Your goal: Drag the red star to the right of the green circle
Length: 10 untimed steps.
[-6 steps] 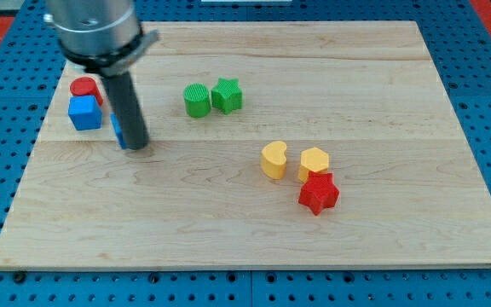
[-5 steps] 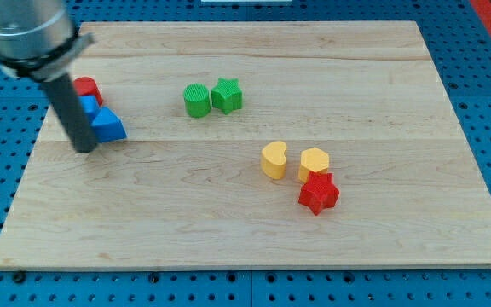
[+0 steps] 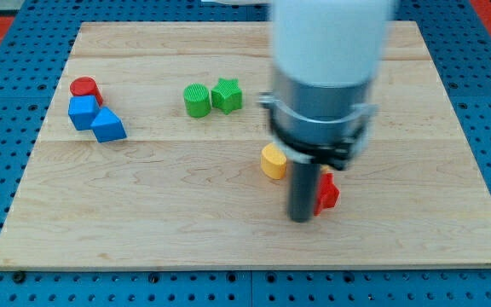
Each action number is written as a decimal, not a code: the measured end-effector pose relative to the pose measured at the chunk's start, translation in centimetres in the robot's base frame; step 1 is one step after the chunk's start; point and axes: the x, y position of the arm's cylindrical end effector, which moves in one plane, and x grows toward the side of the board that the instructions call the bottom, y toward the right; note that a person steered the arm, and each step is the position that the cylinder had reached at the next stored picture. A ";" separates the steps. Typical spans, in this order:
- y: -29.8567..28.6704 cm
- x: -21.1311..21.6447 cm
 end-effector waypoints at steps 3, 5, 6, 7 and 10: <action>6.8 -1.2; -5.4 -2.3; -5.5 -2.3; -0.1 -4.8; -3.1 -5.8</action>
